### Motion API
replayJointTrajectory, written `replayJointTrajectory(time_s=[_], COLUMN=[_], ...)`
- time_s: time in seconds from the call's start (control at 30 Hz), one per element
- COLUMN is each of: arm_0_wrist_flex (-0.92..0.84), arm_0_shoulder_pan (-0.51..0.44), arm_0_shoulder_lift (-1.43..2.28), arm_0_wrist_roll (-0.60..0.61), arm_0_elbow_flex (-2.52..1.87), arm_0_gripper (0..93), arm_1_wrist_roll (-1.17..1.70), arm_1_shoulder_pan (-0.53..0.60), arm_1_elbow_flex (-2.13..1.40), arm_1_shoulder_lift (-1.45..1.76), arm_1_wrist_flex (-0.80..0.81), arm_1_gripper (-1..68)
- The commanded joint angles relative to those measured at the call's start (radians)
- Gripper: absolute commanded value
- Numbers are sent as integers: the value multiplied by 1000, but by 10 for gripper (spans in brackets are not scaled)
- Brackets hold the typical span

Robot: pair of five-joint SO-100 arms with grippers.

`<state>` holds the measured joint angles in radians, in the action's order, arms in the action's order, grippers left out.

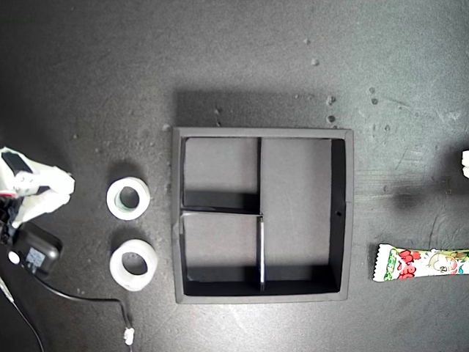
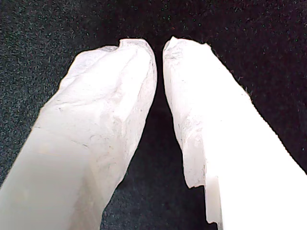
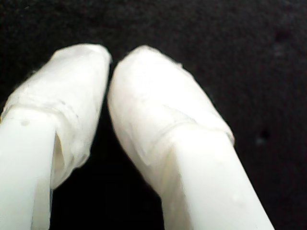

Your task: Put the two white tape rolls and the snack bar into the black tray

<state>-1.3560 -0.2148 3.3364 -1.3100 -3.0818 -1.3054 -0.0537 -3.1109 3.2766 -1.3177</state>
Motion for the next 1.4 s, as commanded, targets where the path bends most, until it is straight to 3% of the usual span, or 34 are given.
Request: replayJointTrajectory(time_s=[0.0, 0.4, 0.53, 0.7, 0.87, 1.0, 1.23, 1.37], arm_0_wrist_flex=[-40, -40, -31, 178, 403, 514, 578, 505], arm_0_shoulder_pan=[9, -3, -28, -140, -155, -184, -91, -80], arm_0_shoulder_lift=[48, 48, 48, 48, 48, 48, 48, 48], arm_0_wrist_roll=[-290, -285, -276, -120, 64, 189, 290, 321], arm_0_elbow_flex=[-57, -57, -57, -57, -54, -23, 44, 91], arm_0_gripper=[1, 1, 1, 0, 3, 108, 108, 127], arm_1_wrist_roll=[-212, -216, -164, 52, -172, -215, -141, -129], arm_1_shoulder_pan=[12, 35, 109, 195, 153, 123, 97, 91], arm_1_elbow_flex=[-14, -14, -14, -14, -14, -14, -14, -14], arm_1_shoulder_lift=[-6, -6, -6, -6, -6, -6, -6, -6], arm_1_wrist_flex=[-9, -5, 35, 149, 163, 232, 330, 376], arm_1_gripper=[-2, -2, -2, -2, -3, -3, -3, -3])
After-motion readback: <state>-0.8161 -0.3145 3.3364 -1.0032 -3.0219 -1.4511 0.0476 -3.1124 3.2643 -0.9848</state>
